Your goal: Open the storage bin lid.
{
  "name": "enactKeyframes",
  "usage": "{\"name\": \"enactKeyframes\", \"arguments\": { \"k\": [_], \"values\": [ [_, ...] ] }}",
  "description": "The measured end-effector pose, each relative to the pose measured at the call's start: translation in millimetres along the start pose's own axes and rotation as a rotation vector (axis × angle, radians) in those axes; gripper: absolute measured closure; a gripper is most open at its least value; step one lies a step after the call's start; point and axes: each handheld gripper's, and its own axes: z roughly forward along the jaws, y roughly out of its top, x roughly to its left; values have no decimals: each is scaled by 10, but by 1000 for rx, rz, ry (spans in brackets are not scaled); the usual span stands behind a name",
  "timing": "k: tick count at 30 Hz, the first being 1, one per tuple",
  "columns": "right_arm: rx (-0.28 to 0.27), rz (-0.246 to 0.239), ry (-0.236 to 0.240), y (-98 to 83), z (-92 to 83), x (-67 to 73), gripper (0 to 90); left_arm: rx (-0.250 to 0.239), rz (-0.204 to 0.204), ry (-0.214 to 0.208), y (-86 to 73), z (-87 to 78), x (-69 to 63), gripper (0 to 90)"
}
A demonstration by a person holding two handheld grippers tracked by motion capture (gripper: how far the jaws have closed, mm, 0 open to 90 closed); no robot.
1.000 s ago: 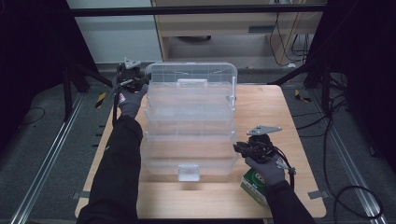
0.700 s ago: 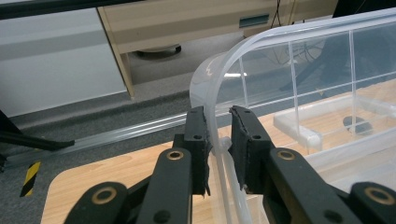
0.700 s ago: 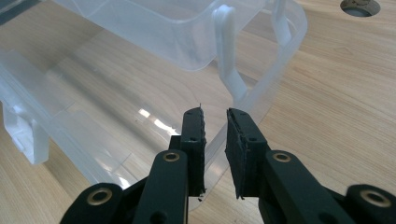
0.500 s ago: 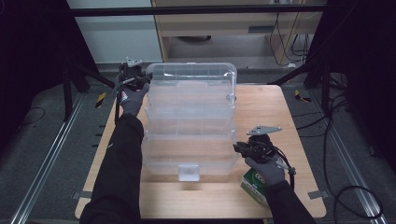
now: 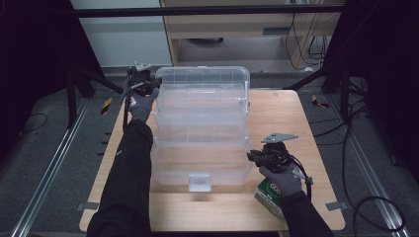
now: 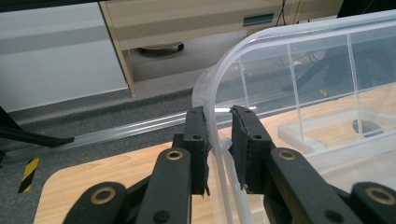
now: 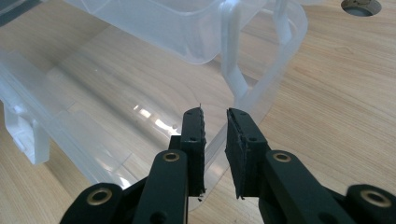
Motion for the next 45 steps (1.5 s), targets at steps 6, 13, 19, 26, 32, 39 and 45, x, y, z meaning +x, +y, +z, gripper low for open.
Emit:
{"name": "enactKeyframes", "arguments": {
  "k": [6, 13, 19, 26, 32, 39, 45],
  "values": [
    [1, 1, -2, 0, -1, -3, 773, 16, -17, 8, -16, 40, 4, 758],
    [3, 2, -8, 0, -3, -8, 780, 24, -39, -25, -38, 51, 72, 727],
    [11, 28, 10, 16, -12, 1, 806, 40, -60, 14, -67, -79, 218, 611],
    [3, 21, 8, 11, -10, 2, 804, -4, -51, -16, -157, -432, 306, 574],
    [1, 16, -9, 11, 13, 10, 782, -34, -26, -63, -294, -774, 242, 550],
    [4, 15, -15, 13, 14, 21, 782, -43, -14, -118, -554, -1187, 123, 545],
    [5, 16, -21, 17, 18, 28, 779, -28, 23, -147, -812, -1444, -10, 552]
  ]
}}
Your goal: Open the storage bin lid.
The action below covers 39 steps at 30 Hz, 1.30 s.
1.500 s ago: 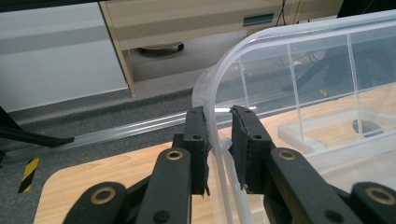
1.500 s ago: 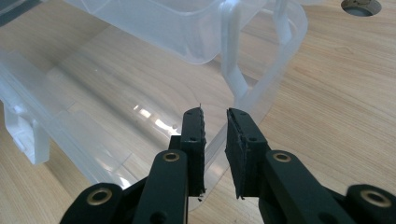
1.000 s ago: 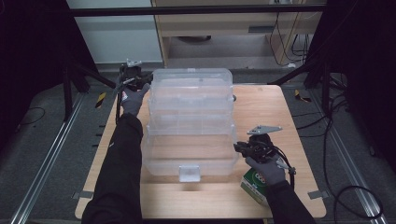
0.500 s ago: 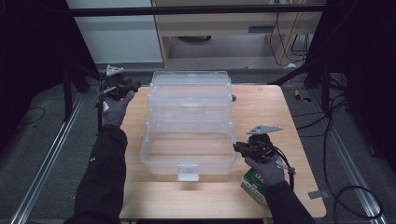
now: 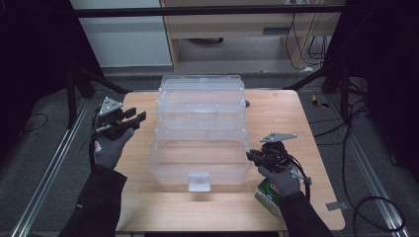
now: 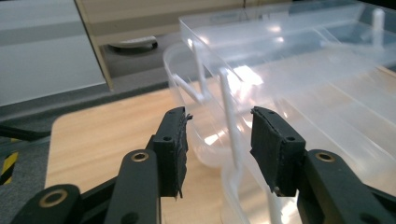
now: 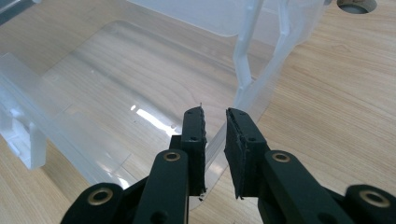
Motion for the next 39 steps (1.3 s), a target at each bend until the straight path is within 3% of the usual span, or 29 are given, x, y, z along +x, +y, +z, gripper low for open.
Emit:
{"name": "enactKeyframes", "arguments": {
  "k": [5, 11, 15, 17, 19, 22, 26, 39],
  "values": [
    [0, 3, 0, 0, 1, 1, 777, 23, 34, -32, -177, -134, -134, 550],
    [-2, -3, -3, 2, 5, -2, 773, 78, 1, -60, -481, -149, -241, 570],
    [0, -1, -9, 2, 7, 6, 773, 106, 4, -73, -621, -118, -322, 581],
    [-1, -4, -9, 1, 7, 4, 772, 131, 27, -68, -649, -99, -362, 583],
    [-4, -4, -11, -2, 8, 6, 773, 140, 18, -82, -685, -80, -397, 585],
    [-4, -5, -13, -2, 9, 7, 773, 170, 42, -73, -741, -56, -431, 595],
    [3, -3, -18, 5, 8, 22, 775, 206, 36, -71, -822, -9, -427, 621],
    [6, -8, -15, 9, 10, 44, 771, 216, 22, -63, -867, 27, -384, 676]
  ]
}}
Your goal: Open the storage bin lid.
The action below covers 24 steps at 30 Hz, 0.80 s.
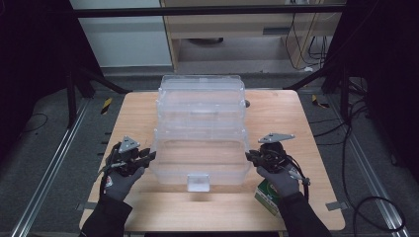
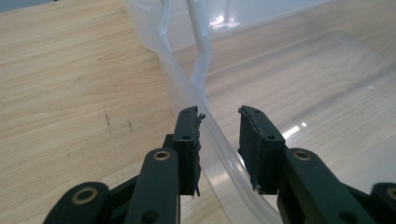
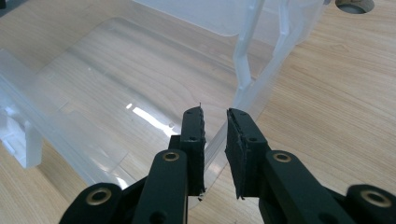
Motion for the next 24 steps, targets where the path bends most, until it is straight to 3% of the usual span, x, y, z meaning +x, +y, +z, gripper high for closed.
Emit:
{"name": "enactKeyframes", "arguments": {
  "k": [7, 14, 20, 24],
  "values": [
    [3, 0, -7, 6, -4, 1, 705, -36, -6, -4, 2, -86, 11, 613],
    [-71, 16, -2, 49, -233, -74, 609, -112, -22, 19, 14, -253, 100, 507],
    [-94, 10, 3, 62, -409, -132, 513, -116, -33, 47, -24, -285, 180, 457],
    [-66, 12, -3, 40, -470, -151, 490, -122, -41, 58, -35, -302, 219, 447]
  ]
}}
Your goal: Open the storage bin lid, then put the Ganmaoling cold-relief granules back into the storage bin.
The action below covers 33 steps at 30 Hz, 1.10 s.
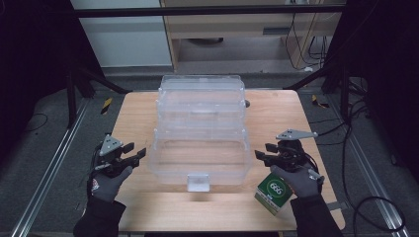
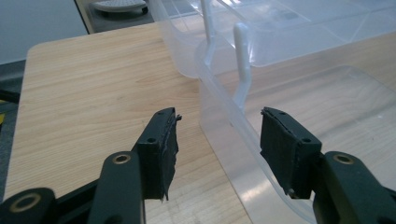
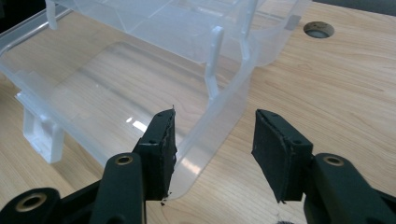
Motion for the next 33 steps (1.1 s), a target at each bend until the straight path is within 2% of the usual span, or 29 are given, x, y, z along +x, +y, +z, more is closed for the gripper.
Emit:
{"name": "enactKeyframes", "arguments": {
  "k": [8, 13, 21, 29, 33],
  "values": [
    [23, -25, -13, -52, -139, -7, 398, 15, -38, 34, -62, 4, 148, 429],
    [69, -48, -5, -112, -176, 11, 378, 22, -50, 51, -95, 19, 214, 424],
    [147, -35, -25, -232, -228, -5, 352, 33, -64, 74, -132, 29, 272, 427],
    [193, -74, -21, -306, -230, 28, 342, 48, -71, 95, -160, 30, 323, 418],
    [244, -90, -7, -297, -224, 70, 326, 48, -75, 101, -166, 22, 339, 415]
  ]
}}
